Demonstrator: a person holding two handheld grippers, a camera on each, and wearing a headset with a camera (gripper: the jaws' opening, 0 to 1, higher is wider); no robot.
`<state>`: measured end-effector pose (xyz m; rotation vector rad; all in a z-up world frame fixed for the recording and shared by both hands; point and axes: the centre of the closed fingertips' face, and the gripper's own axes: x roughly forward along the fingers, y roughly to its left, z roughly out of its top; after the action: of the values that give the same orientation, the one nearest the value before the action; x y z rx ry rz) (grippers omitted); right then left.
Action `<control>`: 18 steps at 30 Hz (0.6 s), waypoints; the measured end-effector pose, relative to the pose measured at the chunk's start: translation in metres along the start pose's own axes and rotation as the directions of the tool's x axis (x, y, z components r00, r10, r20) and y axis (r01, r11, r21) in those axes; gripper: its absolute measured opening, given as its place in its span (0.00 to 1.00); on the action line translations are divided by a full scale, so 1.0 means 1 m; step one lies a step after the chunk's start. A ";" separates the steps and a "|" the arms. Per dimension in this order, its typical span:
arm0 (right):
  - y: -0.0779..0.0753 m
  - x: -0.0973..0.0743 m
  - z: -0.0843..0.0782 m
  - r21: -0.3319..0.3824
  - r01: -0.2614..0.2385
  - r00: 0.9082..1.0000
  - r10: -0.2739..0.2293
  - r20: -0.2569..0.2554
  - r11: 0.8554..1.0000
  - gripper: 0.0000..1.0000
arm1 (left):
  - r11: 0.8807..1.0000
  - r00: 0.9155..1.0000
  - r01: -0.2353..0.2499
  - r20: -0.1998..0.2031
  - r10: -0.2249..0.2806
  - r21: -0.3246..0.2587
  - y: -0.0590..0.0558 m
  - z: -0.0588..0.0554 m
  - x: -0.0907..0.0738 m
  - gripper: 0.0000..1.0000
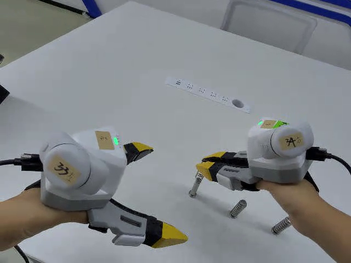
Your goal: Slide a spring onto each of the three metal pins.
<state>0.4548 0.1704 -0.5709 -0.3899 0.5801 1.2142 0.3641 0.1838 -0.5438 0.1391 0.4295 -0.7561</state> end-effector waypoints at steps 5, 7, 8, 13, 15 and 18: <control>0.002 0.002 0.001 -0.012 0.003 1.000 -0.003 0.001 1.000 0.11 | 1.000 1.000 -0.003 -0.010 0.003 -0.007 0.002 -0.003 0.000 0.99; 0.002 0.002 0.001 -0.013 0.003 1.000 -0.003 -0.002 1.000 0.11 | 1.000 1.000 -0.001 -0.010 0.001 -0.008 0.001 -0.003 0.000 0.98; 0.002 0.001 0.002 -0.014 0.002 1.000 -0.002 0.000 1.000 0.11 | 1.000 1.000 0.000 -0.009 0.000 -0.008 0.001 -0.002 0.000 0.98; 0.002 0.000 0.000 -0.002 0.005 1.000 -0.005 -0.009 1.000 0.11 | 1.000 1.000 0.002 -0.014 -0.003 -0.010 0.000 -0.003 0.002 0.98; 0.001 0.000 -0.004 -0.012 0.010 1.000 -0.011 -0.025 1.000 0.11 | 1.000 1.000 0.004 -0.018 -0.004 -0.008 0.000 -0.004 0.002 0.98; 0.002 0.001 -0.007 -0.019 0.000 1.000 0.000 -0.028 1.000 0.11 | 1.000 1.000 0.004 -0.017 -0.005 -0.011 -0.001 -0.005 0.001 0.98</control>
<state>0.4512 0.1677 -0.5773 -0.4236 0.5936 1.2164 0.3628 0.1840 -0.5486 0.1349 0.4502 -0.7574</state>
